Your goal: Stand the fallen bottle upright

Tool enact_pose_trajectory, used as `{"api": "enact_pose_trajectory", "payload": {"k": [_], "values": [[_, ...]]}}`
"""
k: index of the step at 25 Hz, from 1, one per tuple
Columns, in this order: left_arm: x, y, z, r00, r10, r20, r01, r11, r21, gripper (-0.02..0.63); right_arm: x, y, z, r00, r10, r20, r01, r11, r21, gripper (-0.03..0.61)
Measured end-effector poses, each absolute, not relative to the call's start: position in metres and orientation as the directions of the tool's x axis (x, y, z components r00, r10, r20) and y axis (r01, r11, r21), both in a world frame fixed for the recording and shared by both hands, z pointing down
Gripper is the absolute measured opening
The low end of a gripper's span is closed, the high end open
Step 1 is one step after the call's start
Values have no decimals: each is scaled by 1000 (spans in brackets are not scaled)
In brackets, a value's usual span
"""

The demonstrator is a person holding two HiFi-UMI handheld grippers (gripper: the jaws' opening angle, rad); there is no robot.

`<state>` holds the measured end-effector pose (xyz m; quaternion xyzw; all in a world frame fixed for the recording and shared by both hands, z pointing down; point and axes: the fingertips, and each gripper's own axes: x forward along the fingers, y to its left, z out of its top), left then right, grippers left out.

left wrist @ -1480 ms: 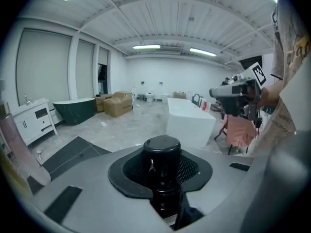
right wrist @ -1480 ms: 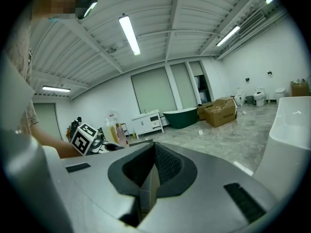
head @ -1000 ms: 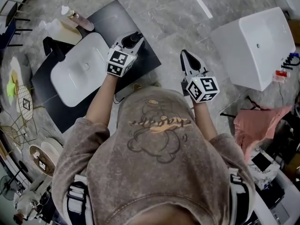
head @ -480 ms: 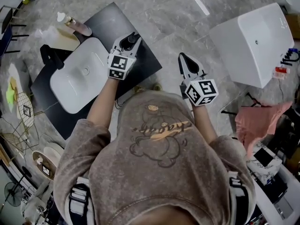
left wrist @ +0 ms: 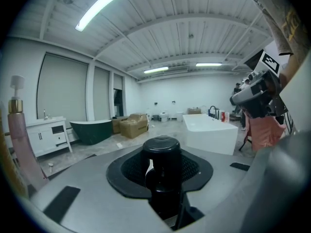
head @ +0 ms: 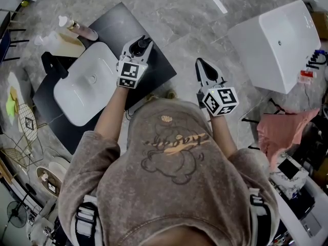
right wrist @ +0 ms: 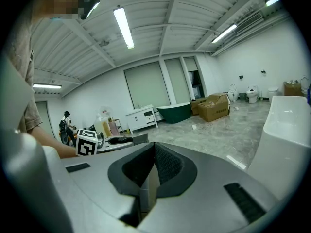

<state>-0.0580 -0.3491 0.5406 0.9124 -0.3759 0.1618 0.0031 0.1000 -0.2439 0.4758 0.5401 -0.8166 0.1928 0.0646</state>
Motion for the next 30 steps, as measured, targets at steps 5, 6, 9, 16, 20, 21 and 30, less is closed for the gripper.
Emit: {"api": "enact_pose_trajectory", "payload": {"k": [5,6,9,16,20,21,30], "values": [[-59,-345,542,670,-678,303,-682,-723,-111,120,94,-246,476,-421,-851,313,-901,355,-249,-3],[-58,-344,543,672,-674,306,-679,-726,-110,120,93,-246,477,-424,-849,314,-900,357,-250,-3],[-56,-339,546,676,-668,311,-675,-731,-101,121,91,-245,478,-429,-846,315,-898,362,-251,-3],[-59,-338,545,674,-675,300,-692,-719,-62,183,92,-242,477,-435,-845,310,-895,368,-252,-3],[-58,-339,530,684,-680,265,-696,-717,-43,232,92,-239,475,-444,-844,302,-891,379,-251,-3],[-58,-338,525,685,-682,258,-697,-716,-42,236,92,-239,475,-447,-843,299,-889,382,-252,-3],[-71,-321,454,668,-724,171,-733,-680,-16,241,81,-238,465,-511,-818,264,-855,455,-248,-3]]}}
